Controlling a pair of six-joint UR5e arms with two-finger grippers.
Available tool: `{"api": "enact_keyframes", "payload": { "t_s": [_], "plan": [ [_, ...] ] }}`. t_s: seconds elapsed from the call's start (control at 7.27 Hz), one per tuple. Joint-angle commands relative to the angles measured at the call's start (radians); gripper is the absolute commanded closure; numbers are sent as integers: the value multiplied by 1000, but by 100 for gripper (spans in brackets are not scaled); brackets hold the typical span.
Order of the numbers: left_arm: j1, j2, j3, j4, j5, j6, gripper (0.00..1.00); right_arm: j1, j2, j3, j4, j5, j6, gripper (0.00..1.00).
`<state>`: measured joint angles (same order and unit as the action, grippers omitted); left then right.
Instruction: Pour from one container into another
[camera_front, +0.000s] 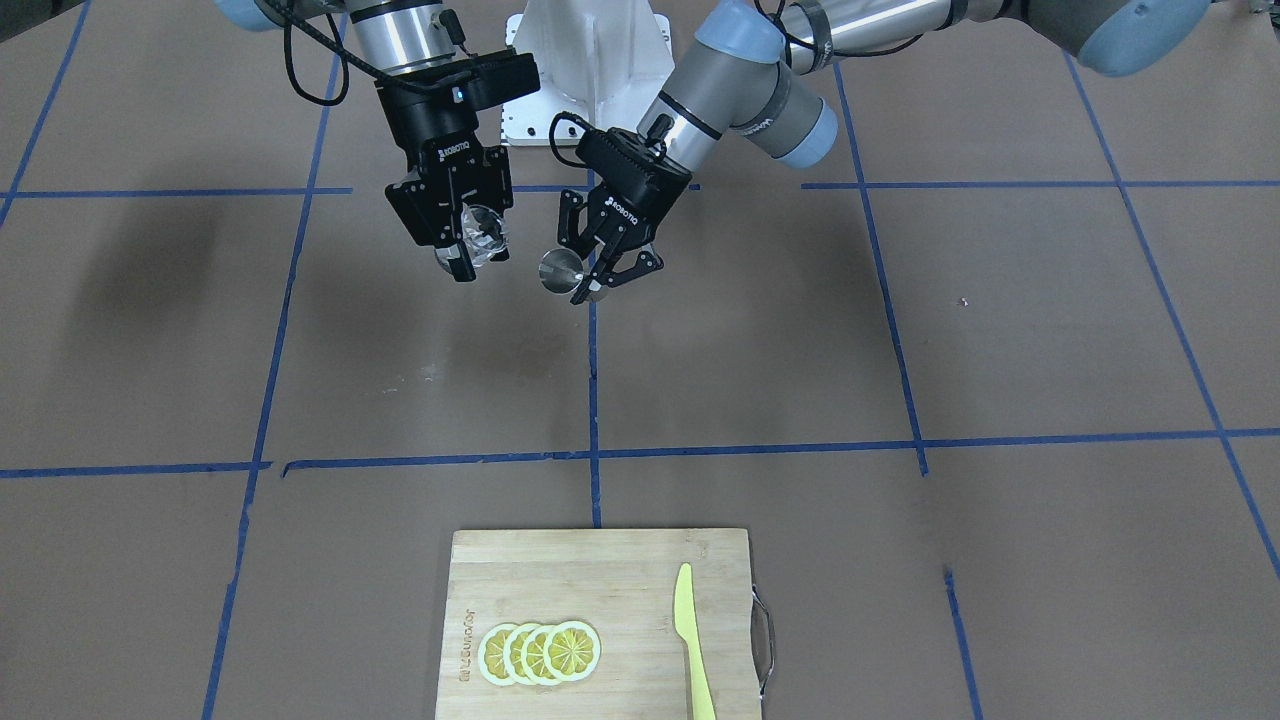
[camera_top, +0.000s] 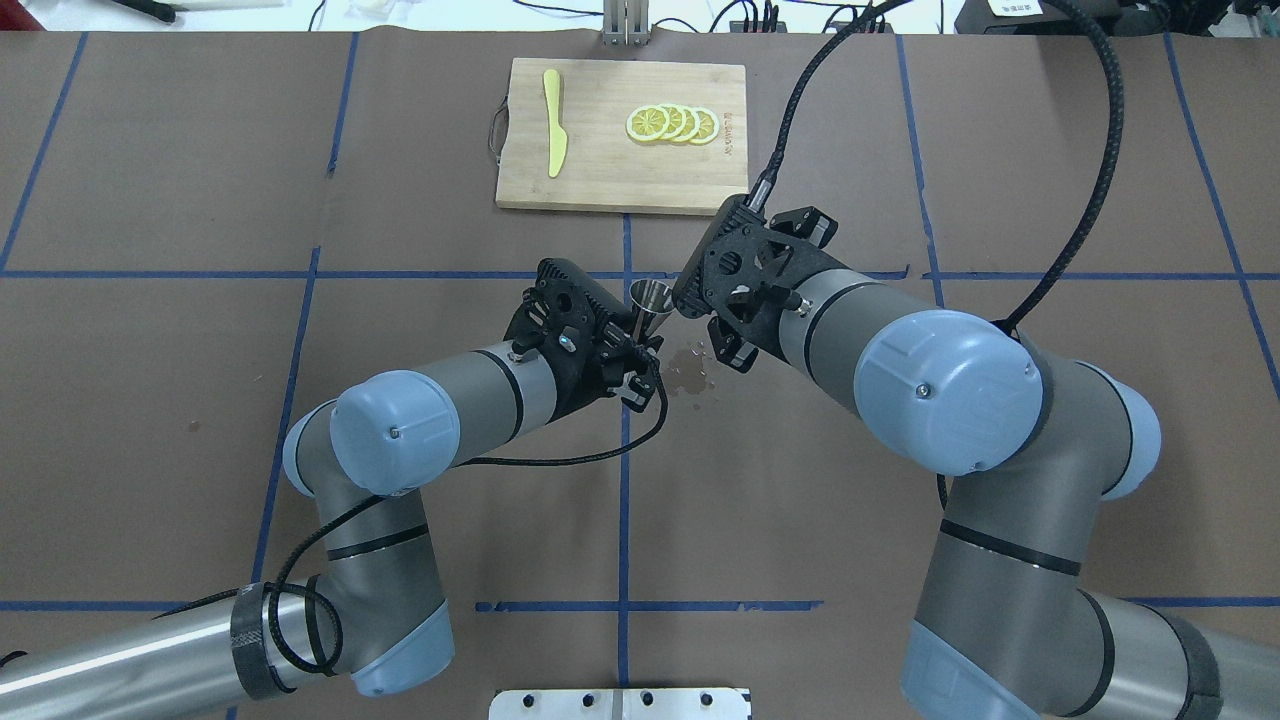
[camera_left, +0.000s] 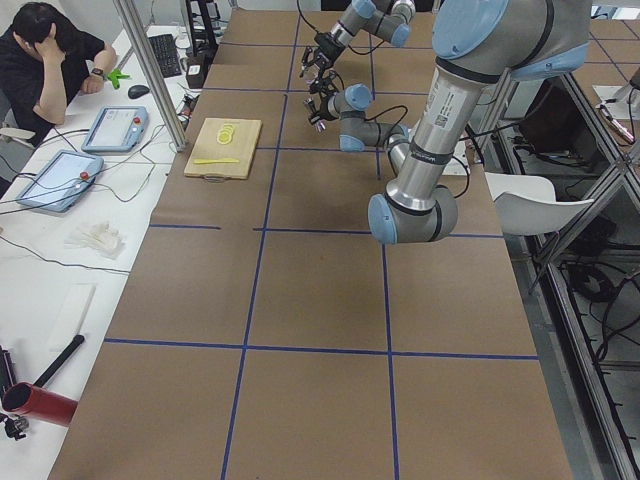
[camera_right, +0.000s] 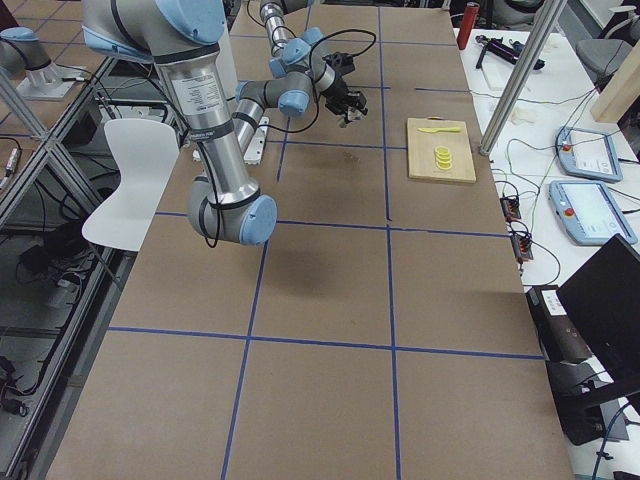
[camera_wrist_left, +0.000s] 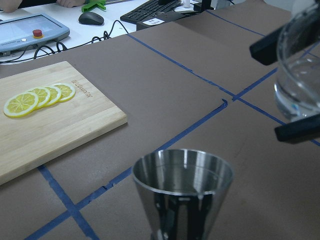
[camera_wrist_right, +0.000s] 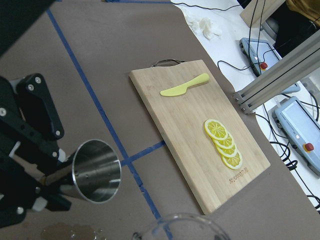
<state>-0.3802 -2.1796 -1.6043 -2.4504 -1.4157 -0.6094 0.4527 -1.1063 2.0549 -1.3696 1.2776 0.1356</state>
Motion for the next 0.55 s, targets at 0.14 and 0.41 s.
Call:
{"api": "enact_keyframes", "payload": {
  "t_s": [0.14, 0.41],
  "plan": [
    [12, -11, 3, 1, 1, -1, 100, 37, 23, -7, -20, -3, -50, 100],
    [12, -23, 24, -1, 1, -3, 100, 37, 61, -22, -57, -12, -53, 100]
  ]
}}
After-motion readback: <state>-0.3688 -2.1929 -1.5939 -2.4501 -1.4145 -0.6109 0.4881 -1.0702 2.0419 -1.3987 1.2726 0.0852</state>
